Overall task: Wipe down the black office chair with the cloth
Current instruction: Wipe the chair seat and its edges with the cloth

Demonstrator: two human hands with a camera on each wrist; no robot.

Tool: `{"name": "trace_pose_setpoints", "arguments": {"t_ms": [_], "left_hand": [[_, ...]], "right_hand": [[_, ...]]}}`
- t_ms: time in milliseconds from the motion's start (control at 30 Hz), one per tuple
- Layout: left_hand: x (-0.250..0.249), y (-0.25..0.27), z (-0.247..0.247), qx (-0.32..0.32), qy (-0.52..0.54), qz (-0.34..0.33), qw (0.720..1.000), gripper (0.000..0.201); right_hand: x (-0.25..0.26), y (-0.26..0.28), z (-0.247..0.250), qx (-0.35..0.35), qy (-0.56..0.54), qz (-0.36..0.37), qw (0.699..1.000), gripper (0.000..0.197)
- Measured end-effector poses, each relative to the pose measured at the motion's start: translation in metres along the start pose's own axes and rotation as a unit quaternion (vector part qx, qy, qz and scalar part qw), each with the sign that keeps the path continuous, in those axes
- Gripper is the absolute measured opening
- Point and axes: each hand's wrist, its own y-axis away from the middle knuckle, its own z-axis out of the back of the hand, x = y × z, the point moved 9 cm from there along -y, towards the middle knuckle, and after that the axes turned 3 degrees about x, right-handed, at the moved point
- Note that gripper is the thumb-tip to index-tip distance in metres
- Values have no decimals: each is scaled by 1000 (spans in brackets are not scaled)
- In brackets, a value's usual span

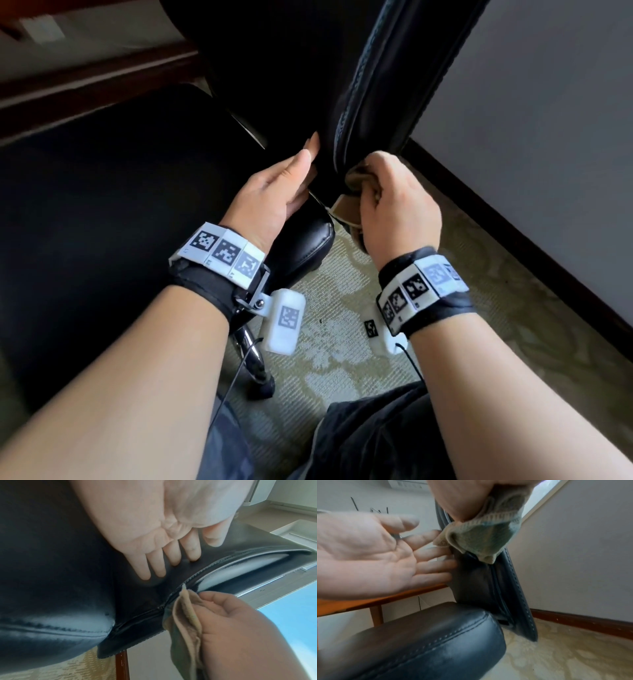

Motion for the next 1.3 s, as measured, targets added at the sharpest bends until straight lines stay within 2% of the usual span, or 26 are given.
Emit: {"name": "trace_pose_setpoints", "arguments": {"t_ms": [133,300,467,800,967,1033,1067,1133,1200,1233,1300], "left_hand": [[-2,0,-6,22,-11,-4,1000,59],[-4,-1,-9,21,-4,-11,1000,58],[-2,-3,-8,18,3,-12,1000,51],[3,-10,-9,24,-5,0,1000,59],[6,-12,-9,0,9,11,1000,63],[5,-11,-8,-1,12,12,1000,63],[5,-10,-7,0,10,13,1000,64],[5,-10,-8,5,4,13,1000,70],[6,-10,-9,4,6,10,1000,81],[5,-11,-8,4,7,7,1000,82],[5,-12,-8,9,7,2,1000,80]], "right_hand": [[-10,4,-21,25,24,-31,999,26],[-23,12,-43,64,17,-53,996,32],[-39,27,-85,203,45,-78,975,35],[-50,26,-107,248,32,-105,963,36],[-62,40,-113,346,107,-117,925,23],[-58,35,-96,316,70,-125,938,17],[-51,27,-80,269,47,-110,956,17],[-30,10,-36,129,-2,-70,989,17],[-17,-2,7,2,-56,-49,997,16],[-17,-5,16,-29,-72,-51,996,16],[-18,-10,16,-40,-79,-59,994,19]]}}
